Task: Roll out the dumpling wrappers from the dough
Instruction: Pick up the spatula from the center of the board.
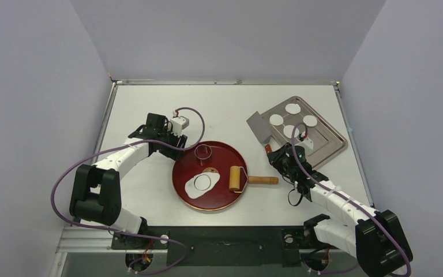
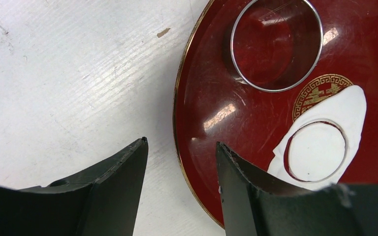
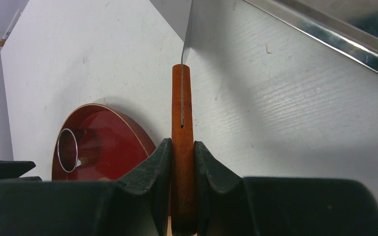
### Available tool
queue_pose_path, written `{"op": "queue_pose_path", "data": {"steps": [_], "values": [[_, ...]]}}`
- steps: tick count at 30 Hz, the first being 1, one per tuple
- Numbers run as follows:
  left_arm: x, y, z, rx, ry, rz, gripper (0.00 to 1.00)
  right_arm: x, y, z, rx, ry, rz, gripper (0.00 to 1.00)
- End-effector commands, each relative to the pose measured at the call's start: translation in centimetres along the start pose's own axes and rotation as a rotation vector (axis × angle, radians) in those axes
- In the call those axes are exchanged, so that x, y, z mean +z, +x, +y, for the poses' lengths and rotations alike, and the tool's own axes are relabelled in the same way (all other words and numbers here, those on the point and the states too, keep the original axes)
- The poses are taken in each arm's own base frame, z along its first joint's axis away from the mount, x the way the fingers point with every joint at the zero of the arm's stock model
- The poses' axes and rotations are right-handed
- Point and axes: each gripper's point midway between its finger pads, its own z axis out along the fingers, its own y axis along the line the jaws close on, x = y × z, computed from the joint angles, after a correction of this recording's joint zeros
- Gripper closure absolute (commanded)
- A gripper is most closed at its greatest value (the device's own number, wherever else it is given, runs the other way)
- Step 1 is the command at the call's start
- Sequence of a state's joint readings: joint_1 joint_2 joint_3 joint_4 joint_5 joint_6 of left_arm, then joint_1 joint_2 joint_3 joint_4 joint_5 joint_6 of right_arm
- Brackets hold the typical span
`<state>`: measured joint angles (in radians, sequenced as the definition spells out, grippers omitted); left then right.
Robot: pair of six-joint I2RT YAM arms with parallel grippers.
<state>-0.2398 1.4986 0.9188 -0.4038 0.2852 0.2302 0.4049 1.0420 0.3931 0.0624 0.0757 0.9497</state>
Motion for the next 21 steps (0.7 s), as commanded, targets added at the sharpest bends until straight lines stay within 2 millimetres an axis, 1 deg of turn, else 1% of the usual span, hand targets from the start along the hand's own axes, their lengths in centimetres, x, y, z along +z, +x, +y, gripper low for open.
{"op": "queue_pose_path", "data": {"steps": [1, 5, 9, 10, 14, 18, 20, 21], "values": [[-0.8, -1.8, -0.2, 0.03, 0.023, -0.058, 0.49, 0.7, 0.1, 0.4, 0.016, -0.016, 0.018, 1.0], [-0.7, -1.7, -0.2, 0.032, 0.024, -0.054, 0.5, 0.8, -0.3, 0.7, 0.044, -0.031, -0.003, 1.0], [-0.8, -1.6, 0.1, 0.034, 0.012, -0.043, 0.5, 0.8, -0.8, 1.2, 0.01, -0.032, -0.008, 1.0], [-0.9, -1.6, 0.2, 0.034, 0.006, -0.039, 0.49, 0.9, -0.7, 1.1, 0.001, -0.026, 0.001, 1.0], [-1.7, -1.5, 0.7, 0.049, -0.008, -0.01, 0.5, 1.2, -0.6, 1.4, -0.024, -0.036, 0.013, 1.0], [-2.9, -1.0, 0.4, 0.064, -0.004, 0.03, 0.5, 1.5, -0.6, 1.7, -0.037, -0.052, 0.031, 1.0], [-3.1, -1.2, 0.6, 0.074, -0.014, 0.034, 0.5, 1.6, -0.6, 2.0, -0.036, -0.072, 0.051, 1.0], [-3.2, -1.6, 0.7, 0.077, -0.017, 0.029, 0.5, 1.7, -0.7, 1.9, -0.031, -0.072, 0.052, 1.0]]}}
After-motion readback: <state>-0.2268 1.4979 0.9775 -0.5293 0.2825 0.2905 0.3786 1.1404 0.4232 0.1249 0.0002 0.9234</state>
